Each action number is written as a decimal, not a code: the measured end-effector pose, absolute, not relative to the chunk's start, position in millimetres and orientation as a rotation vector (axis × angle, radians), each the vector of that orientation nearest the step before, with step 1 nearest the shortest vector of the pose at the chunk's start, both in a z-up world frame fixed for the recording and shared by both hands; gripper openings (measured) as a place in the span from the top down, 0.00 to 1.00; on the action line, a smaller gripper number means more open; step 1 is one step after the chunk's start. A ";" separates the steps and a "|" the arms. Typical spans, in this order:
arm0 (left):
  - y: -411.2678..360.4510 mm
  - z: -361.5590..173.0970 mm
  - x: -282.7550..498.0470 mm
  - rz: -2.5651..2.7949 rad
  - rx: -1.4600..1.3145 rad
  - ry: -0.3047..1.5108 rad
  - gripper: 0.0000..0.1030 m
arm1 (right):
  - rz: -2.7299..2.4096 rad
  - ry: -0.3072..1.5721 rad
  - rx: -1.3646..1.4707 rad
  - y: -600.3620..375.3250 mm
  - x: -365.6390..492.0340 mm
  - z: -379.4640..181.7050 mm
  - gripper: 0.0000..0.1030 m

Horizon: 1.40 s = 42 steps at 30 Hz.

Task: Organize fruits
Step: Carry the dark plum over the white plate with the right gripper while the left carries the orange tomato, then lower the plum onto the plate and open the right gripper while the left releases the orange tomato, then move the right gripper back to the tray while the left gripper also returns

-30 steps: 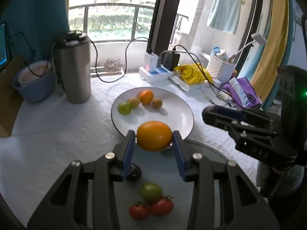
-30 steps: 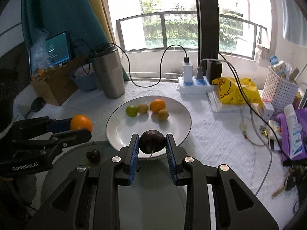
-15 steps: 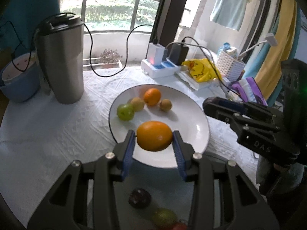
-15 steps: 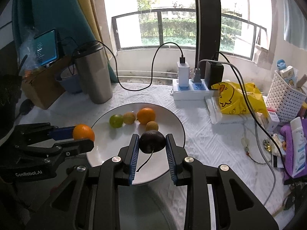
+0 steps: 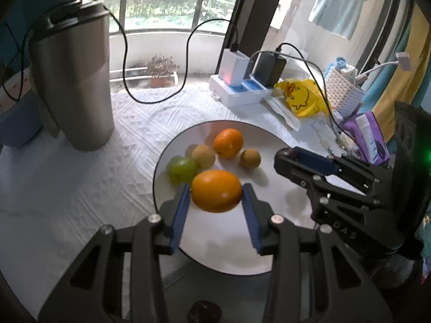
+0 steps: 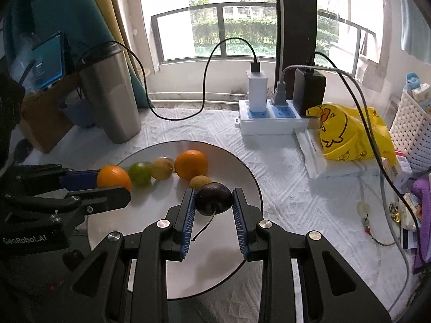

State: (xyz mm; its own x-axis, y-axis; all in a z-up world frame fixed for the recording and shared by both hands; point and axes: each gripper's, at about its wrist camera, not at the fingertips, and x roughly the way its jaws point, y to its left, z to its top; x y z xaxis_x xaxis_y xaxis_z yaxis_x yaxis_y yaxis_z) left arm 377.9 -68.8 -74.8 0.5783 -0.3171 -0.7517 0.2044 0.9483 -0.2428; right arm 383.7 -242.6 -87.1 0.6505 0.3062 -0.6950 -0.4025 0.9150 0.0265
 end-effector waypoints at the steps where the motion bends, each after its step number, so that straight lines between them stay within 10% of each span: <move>1: -68.8 -75.7 378.2 -0.308 -0.137 0.909 0.60 | 0.401 0.762 -0.131 -243.2 384.2 -88.0 0.71; 42: -33.5 -27.6 285.3 -0.257 -0.159 0.795 0.57 | 0.369 0.720 -0.097 -245.3 293.6 -52.1 0.64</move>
State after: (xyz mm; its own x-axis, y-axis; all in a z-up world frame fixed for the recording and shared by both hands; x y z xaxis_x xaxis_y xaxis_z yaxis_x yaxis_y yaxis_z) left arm 285.3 -33.5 -27.6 0.6719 -0.2861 -0.6831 0.1674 0.9572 -0.2362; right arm 293.6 -245.3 -52.1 0.6903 0.2966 -0.6599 -0.3629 0.9310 0.0388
